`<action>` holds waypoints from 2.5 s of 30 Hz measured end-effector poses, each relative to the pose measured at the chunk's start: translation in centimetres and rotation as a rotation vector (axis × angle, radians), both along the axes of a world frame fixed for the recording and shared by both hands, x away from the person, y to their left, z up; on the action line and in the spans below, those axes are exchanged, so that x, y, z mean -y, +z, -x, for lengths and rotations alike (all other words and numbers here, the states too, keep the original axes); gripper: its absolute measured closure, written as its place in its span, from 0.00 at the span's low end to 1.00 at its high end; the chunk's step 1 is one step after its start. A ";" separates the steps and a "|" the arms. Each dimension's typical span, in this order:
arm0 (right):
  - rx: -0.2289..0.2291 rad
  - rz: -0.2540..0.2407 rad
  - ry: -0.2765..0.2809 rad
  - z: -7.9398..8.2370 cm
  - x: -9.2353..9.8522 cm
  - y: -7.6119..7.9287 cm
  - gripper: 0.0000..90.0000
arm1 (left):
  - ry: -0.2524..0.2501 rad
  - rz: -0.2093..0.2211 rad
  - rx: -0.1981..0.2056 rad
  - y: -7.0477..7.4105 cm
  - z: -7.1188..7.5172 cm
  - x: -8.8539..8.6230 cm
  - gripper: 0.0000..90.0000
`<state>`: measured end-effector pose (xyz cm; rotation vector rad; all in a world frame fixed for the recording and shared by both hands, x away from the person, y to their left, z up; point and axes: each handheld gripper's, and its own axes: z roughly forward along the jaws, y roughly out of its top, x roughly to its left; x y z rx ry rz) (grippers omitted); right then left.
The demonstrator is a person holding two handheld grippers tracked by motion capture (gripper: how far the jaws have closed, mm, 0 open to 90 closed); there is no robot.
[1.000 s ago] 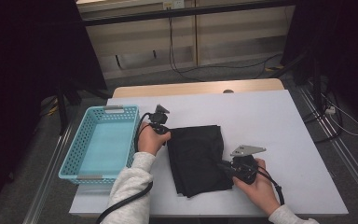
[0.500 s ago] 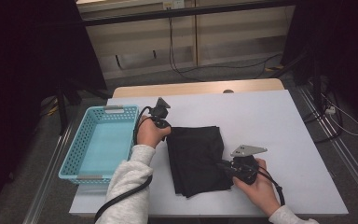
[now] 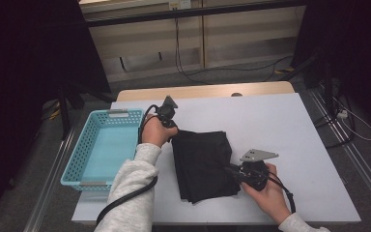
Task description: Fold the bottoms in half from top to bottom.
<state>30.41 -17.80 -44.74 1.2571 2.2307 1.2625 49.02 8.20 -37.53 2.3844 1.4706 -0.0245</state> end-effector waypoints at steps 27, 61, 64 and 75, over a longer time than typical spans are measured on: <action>0.047 -0.035 0.010 -0.1 -0.1 1.0 0.88 | -0.004 -0.087 -0.044 2.8 -1.2 0.5 0.91; -0.028 0.041 -0.074 1.2 -1.2 -1.8 0.73 | -0.042 -0.076 -0.004 0.9 -1.3 1.0 0.91; -0.025 0.059 -0.076 1.4 -1.8 -1.8 0.80 | -0.045 -0.080 -0.007 0.9 -1.4 1.0 0.91; -0.033 0.031 -0.072 1.4 -1.7 -1.5 0.91 | -0.049 -0.060 0.001 0.9 -1.2 0.8 0.90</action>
